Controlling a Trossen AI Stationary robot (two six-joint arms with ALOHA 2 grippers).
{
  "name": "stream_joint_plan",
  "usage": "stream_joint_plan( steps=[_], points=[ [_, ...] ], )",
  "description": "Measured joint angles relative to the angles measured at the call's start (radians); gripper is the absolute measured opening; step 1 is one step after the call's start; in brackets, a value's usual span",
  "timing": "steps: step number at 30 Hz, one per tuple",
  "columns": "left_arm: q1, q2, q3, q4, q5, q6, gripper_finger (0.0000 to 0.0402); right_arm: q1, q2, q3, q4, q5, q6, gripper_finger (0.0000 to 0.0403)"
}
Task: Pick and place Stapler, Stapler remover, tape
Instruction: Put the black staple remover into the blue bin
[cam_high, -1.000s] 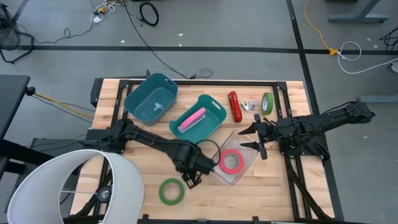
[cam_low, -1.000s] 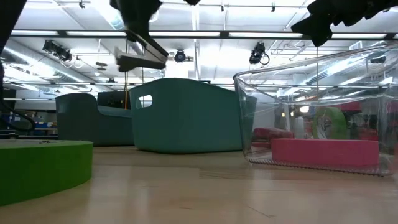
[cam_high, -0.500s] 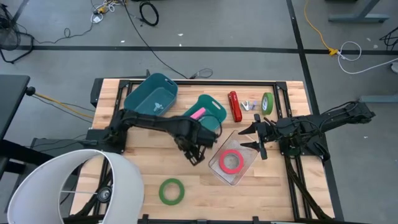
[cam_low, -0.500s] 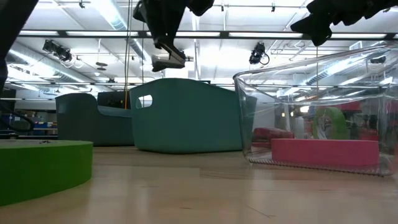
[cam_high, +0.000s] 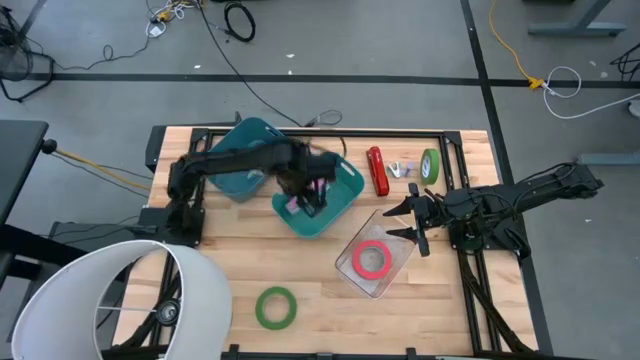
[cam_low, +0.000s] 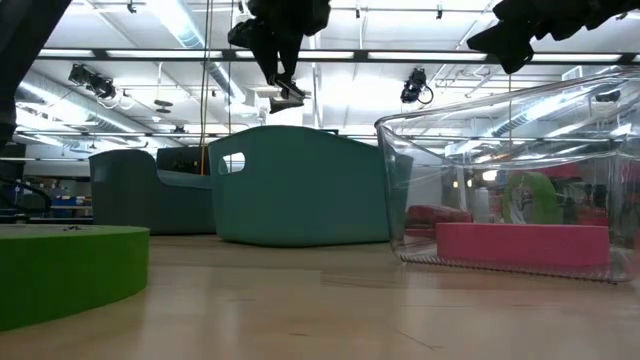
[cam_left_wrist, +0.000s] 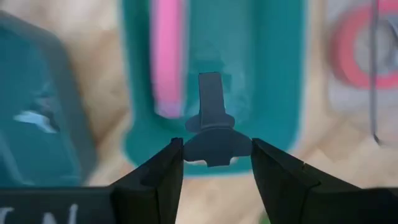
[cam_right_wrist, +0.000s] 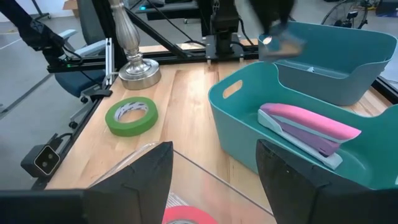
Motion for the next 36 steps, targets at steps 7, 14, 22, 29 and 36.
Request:
stream_joint_plan(
  steps=[7,14,22,29,36],
  points=[
    [0.146,-0.025,0.0,0.0,-0.042,0.082,0.0181,0.0,0.0,0.0,0.0,0.0,0.0,0.0231],
    [0.26,-0.028,0.0,0.0,-0.045,0.156,0.0181,0.0,0.0,0.0,0.0,0.0,0.0,0.0231],
    [0.323,-0.039,-0.001,0.0,-0.045,0.22,0.0181,0.0,0.0,0.0,0.0,0.001,-0.002,0.0231],
    [0.323,-0.117,-0.001,-0.001,-0.044,0.236,0.0181,0.0,0.0,0.0,0.0,0.003,-0.008,0.0231],
    [0.324,-0.175,0.0,-0.001,-0.102,0.234,0.0181,0.0,0.0,0.0,0.0,0.004,-0.006,0.0231]
  ],
)
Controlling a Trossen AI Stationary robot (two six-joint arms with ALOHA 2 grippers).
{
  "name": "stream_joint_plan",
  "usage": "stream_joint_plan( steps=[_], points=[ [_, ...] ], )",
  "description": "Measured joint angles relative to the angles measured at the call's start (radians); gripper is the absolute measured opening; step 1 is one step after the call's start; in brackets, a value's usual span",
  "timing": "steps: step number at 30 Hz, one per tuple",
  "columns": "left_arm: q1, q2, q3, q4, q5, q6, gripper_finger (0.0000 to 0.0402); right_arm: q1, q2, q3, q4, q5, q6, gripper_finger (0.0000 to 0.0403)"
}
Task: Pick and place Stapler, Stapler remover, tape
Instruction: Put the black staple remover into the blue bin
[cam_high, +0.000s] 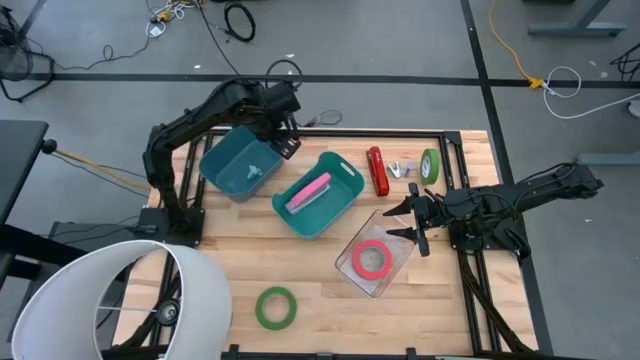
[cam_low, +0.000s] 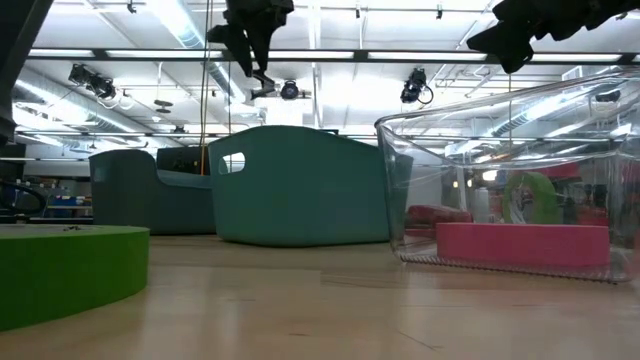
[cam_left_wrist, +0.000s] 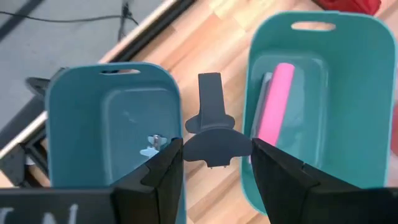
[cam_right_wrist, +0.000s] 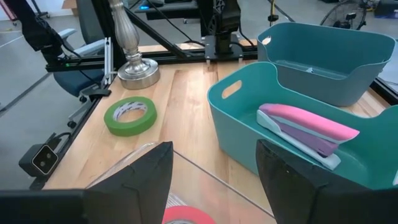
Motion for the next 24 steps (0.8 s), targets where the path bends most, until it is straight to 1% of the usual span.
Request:
stream_joint_plan(
  steps=[3,6,10,17,24],
  points=[
    [0.003,-0.008,-0.019,-0.001,-0.018,-0.001,0.0181,0.0,0.0,0.0,0.0,0.017,0.0,0.0231],
    [0.01,-0.007,-0.069,0.0,-0.024,-0.001,0.0181,0.0,0.0,0.0,0.002,0.033,0.0,0.0231],
    [0.023,-0.006,-0.187,0.001,-0.072,-0.029,0.0181,0.0,0.0,0.0,0.003,0.033,-0.001,0.0231],
    [0.048,-0.005,-0.398,0.006,-0.128,-0.056,0.0181,0.0,0.0,0.0,0.004,0.033,0.001,0.0231],
    [0.067,-0.005,-0.535,0.011,-0.148,-0.092,0.0181,0.0,0.0,0.0,0.004,0.033,0.0,0.0231]
  ],
)
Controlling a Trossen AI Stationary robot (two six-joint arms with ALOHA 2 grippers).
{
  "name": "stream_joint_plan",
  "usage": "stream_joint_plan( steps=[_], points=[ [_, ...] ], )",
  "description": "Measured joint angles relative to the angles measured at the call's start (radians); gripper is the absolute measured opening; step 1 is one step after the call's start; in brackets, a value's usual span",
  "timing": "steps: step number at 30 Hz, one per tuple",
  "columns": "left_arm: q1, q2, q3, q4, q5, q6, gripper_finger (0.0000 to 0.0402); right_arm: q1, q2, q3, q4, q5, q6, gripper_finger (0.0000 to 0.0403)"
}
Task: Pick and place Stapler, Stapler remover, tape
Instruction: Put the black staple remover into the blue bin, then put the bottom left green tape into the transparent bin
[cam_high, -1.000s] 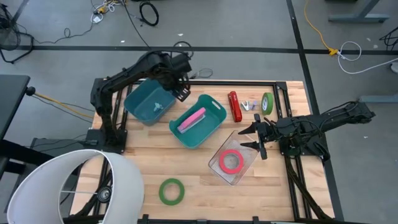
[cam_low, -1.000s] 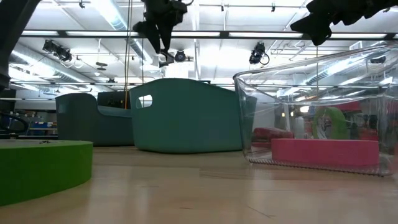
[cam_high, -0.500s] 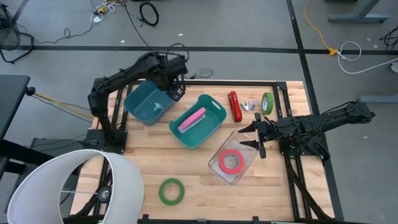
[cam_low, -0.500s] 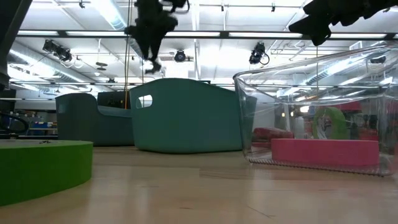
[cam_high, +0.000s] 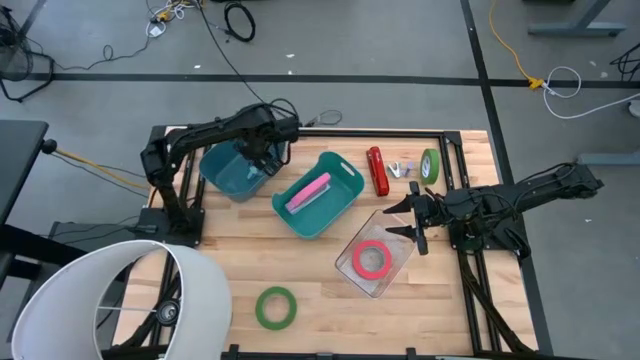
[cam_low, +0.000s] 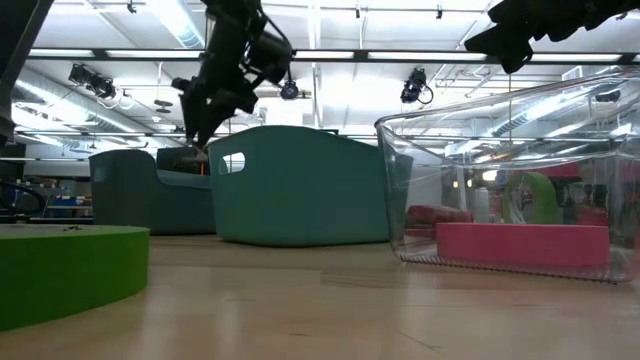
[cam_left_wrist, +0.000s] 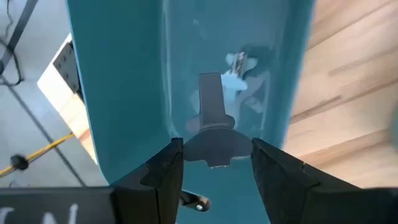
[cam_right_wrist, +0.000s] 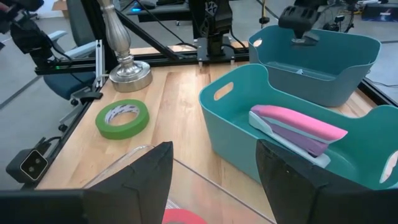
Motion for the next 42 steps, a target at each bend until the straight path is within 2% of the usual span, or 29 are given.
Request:
stream_joint_plan(
  steps=[6,19,22,33,42],
  points=[
    [0.01,0.0,-0.049,0.0,0.004,-0.018,0.0181,0.0,0.0,0.0,0.0,0.0,0.0,0.0231],
    [0.01,0.0,-0.051,-0.001,0.005,-0.02,0.0181,0.0,0.0,0.0,0.0,-0.011,-0.001,0.0231],
    [0.01,0.0,-0.051,-0.01,0.0,-0.065,0.0185,0.0,0.0,0.0,0.0,-0.011,-0.001,0.0231],
    [0.01,0.0,-0.051,-0.01,0.004,-0.075,0.0288,0.0,0.0,0.0,0.0,-0.011,0.005,0.0231],
    [0.008,0.0,-0.051,-0.01,0.029,-0.075,0.0302,0.0,0.0,0.0,0.0,-0.011,0.007,0.0231]
  ],
)
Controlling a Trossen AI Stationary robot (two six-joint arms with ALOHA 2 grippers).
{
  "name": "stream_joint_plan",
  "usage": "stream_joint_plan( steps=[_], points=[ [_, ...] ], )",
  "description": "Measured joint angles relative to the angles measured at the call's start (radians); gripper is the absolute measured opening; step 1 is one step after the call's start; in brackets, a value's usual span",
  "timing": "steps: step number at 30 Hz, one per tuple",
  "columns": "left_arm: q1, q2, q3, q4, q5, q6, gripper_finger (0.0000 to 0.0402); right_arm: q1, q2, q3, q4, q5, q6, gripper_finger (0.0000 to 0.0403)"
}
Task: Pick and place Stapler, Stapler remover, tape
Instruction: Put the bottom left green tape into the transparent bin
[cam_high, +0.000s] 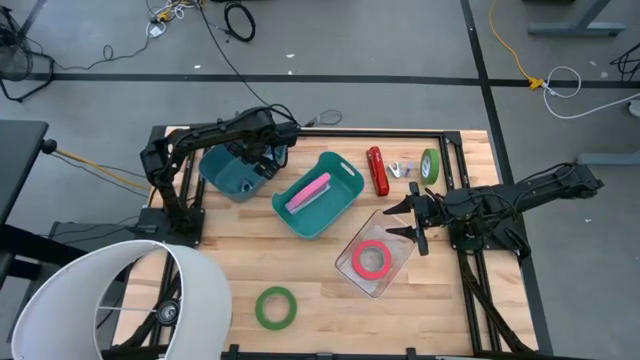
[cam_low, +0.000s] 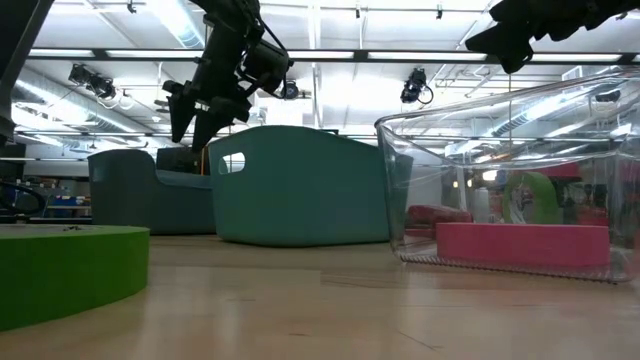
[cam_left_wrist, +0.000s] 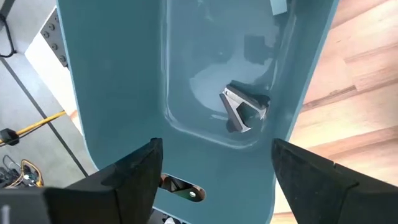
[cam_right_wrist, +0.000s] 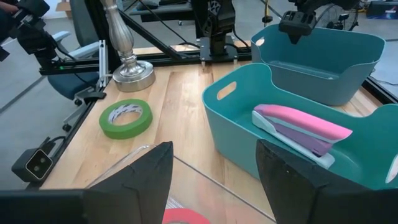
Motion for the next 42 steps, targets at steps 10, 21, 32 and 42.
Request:
stream_joint_plan(
  steps=[10,21,32,42],
  points=[
    [-0.026,-0.007,0.052,-0.002,0.022,-0.009,0.0302,0.0,0.0,0.0,0.0,-0.001,0.0,0.0231],
    [-0.166,-0.014,0.268,0.007,0.013,0.014,0.0302,0.0,0.0,0.0,0.0,-0.026,0.0,0.0231],
    [-0.375,-0.014,0.321,0.037,-0.023,0.016,0.0302,0.0,0.0,0.0,0.0,-0.026,0.0,0.0231],
    [-0.568,-0.014,0.321,0.105,0.086,0.068,0.0302,0.0,0.0,0.0,0.0,-0.026,0.0,0.0231]
  ],
)
